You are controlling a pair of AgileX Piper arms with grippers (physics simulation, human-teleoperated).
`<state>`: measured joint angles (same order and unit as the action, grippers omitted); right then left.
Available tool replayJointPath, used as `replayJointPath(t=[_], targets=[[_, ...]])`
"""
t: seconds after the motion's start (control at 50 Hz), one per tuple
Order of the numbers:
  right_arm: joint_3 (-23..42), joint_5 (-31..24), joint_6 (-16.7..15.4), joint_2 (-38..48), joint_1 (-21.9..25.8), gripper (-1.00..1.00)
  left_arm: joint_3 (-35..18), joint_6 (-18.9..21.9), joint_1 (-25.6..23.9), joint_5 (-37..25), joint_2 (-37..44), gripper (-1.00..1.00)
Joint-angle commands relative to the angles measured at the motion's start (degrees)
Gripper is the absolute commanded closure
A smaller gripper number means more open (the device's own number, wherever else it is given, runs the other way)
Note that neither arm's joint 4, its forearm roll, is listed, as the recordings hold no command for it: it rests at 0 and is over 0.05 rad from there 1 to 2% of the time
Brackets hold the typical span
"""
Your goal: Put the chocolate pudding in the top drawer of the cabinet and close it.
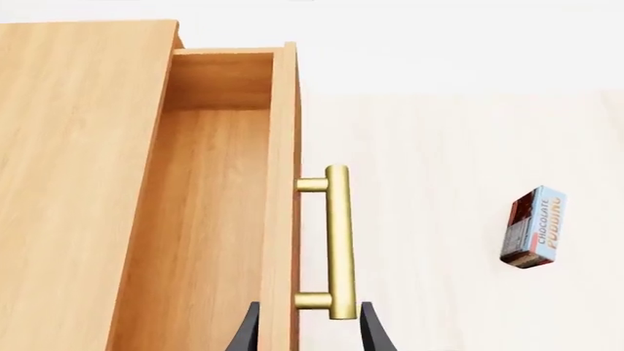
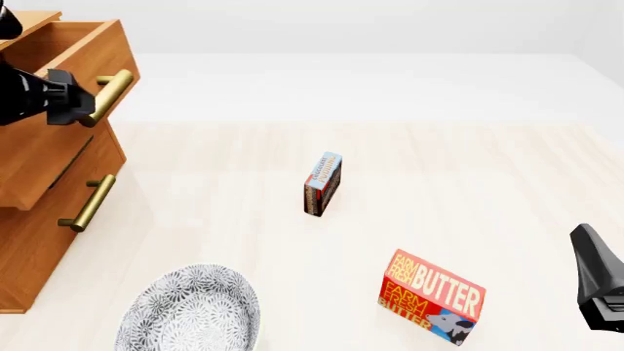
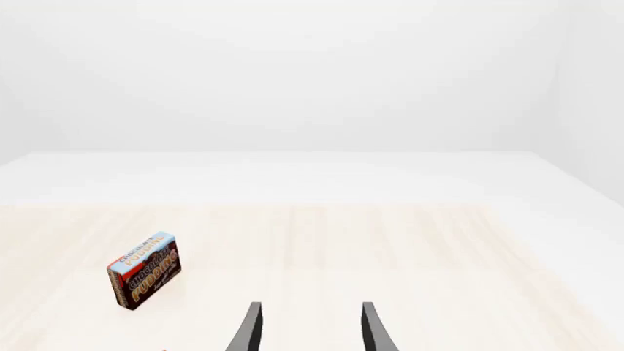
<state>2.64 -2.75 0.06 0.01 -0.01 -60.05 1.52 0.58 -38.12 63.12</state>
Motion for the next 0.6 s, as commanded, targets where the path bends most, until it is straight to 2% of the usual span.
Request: replayJointPath(t=[0.02,0.32,0.6], targets=[[0.00,0.00,0.00,0.00,0.00,-1.00,0.63,1.13,-1.66,0.43,1.82,-1.00],[0.00,0.01,-0.01,0.00,0.00,-1.00,2.58,0.53,-3.55,1.29,1.30,-1.00],[0.00,0.00,-0.01,0.00,-0.01,-1.00,2.26,-0.26,-5.74,-0.31,0.04,-1.00]])
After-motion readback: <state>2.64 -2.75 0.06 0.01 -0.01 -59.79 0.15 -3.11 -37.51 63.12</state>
